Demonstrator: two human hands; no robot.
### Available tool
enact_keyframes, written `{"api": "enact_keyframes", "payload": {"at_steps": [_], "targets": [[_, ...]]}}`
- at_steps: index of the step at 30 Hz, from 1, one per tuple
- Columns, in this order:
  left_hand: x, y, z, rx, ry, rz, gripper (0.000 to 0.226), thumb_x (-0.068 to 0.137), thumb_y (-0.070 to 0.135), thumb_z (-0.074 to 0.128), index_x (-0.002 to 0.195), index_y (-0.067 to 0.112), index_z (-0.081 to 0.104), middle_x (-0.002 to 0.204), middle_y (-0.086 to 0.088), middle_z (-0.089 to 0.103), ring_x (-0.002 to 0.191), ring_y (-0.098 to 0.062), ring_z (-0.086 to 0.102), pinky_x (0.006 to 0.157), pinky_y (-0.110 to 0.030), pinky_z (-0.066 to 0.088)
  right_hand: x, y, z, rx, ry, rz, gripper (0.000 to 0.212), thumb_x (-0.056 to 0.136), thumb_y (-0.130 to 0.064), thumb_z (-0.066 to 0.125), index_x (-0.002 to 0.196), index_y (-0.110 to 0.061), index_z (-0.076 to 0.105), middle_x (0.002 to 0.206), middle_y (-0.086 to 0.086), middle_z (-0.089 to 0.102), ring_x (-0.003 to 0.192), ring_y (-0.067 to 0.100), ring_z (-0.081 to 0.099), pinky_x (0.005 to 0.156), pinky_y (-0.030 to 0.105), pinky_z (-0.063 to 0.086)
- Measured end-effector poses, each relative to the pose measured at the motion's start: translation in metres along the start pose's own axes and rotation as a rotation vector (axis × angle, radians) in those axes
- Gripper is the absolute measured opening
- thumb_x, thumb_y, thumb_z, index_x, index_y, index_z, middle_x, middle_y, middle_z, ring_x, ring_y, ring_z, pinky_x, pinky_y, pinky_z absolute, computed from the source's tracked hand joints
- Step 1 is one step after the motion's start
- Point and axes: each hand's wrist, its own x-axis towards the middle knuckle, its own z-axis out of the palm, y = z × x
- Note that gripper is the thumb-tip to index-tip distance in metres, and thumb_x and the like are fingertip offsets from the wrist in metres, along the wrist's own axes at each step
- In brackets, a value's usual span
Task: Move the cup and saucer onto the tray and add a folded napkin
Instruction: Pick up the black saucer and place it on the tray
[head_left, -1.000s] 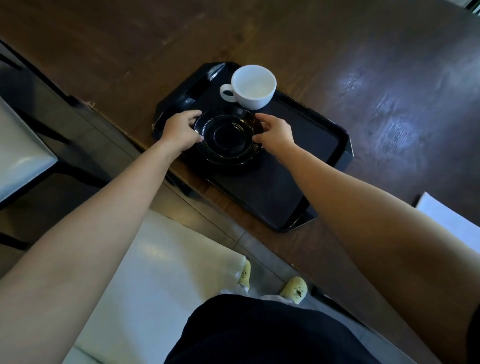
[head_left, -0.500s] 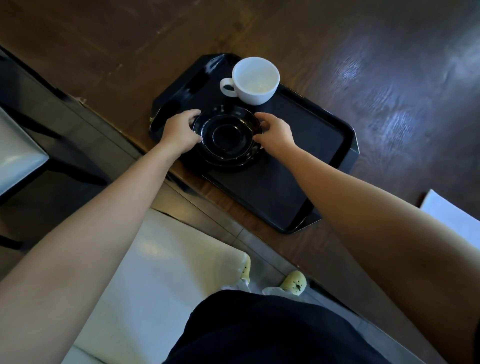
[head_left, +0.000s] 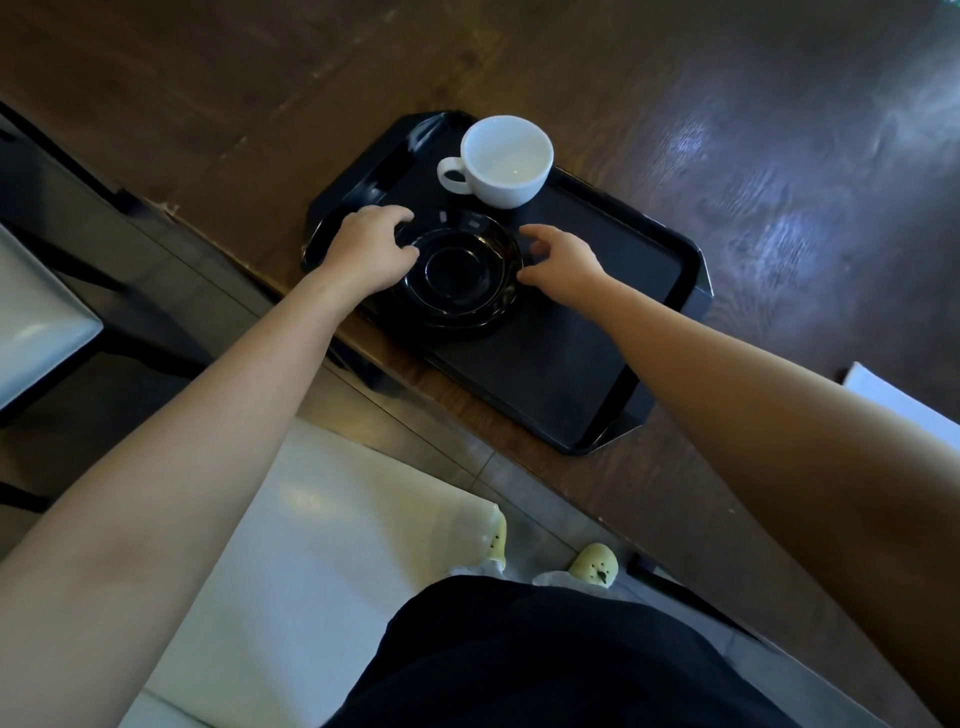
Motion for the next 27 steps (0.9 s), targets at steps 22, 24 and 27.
{"api": "enact_keyframes", "payload": {"at_steps": [22,24,27], "targets": [[-0.034,0.178,0.062,0.252,-0.315,0.33,0.06,0.09,0.035,0.052,0.143,0.02,0.028,0.148,-0.01,0.034,0.135,-0.03,0.033,0.104,-0.043,0.034,-0.106,0.112,-0.114,-0.339,0.075,-0.034,0.068,0.087,-0.023,0.06,0.146,-0.019,0.027,0.15,0.007,0.035,0.136,0.035,0.028,0.108,0.051,0.032],[-0.041,0.201,0.075,0.27,-0.338,0.363,0.06,0.091,0.036,0.051,0.144,0.02,0.027,0.149,-0.009,0.033,0.136,-0.03,0.031,0.103,-0.044,0.034,-0.122,0.134,-0.128,-0.334,0.108,0.004,0.067,0.087,-0.022,0.059,0.146,-0.019,0.028,0.151,0.007,0.035,0.136,0.036,0.028,0.109,0.051,0.031],[-0.052,0.234,0.097,0.291,-0.373,0.406,0.06,0.091,0.036,0.05,0.144,0.02,0.026,0.149,-0.009,0.032,0.136,-0.03,0.03,0.103,-0.044,0.034,-0.146,0.166,-0.145,-0.321,0.154,0.055,0.066,0.088,-0.021,0.059,0.146,-0.019,0.028,0.151,0.006,0.034,0.137,0.035,0.028,0.11,0.049,0.03]]}}
